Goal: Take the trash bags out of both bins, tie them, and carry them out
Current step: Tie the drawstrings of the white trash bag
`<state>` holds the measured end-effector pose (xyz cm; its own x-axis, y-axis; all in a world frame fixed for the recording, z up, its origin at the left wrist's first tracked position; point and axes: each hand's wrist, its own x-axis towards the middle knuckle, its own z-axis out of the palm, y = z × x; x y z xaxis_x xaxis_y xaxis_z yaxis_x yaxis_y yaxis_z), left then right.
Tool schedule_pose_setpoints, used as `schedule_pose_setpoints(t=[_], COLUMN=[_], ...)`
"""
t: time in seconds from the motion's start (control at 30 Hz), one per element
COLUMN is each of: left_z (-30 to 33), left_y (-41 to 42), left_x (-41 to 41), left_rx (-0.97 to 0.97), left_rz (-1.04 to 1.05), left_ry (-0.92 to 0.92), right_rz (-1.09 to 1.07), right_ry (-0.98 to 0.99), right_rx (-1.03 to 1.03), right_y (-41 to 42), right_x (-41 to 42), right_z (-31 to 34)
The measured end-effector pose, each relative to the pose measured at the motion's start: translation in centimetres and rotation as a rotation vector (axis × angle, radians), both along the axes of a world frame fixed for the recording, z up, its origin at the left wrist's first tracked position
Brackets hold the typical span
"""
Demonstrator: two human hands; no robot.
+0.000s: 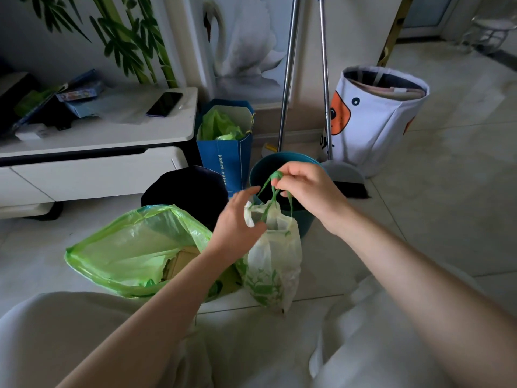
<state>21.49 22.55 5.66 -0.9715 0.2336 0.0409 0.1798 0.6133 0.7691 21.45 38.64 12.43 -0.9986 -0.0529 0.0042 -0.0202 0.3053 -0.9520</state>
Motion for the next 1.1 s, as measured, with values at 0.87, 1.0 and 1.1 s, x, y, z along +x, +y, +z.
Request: schedule_pose_setpoints(t=[0.87, 1.0, 1.1], left_z=[-7.2, -4.4, -3.0], left_y=[1.1, -0.6, -1.9], left_x=[0.0, 0.6, 1.1], left_rx=[-0.128, -0.012, 0.026], left_rz=[-0.091, -0.044, 0.025], left_ry=[-0.238, -0.274, -0.157], right_rz=[0.053, 0.120, 0.151], right_ry=[0.164, 0.136, 0.165], right_rx=[-0.269, -0.275, -0.222], right_y=[-0.2, -0.5, -1.2], right_x=[0.3, 0.3, 0.8], right_z=[1.2, 1.3, 1.3])
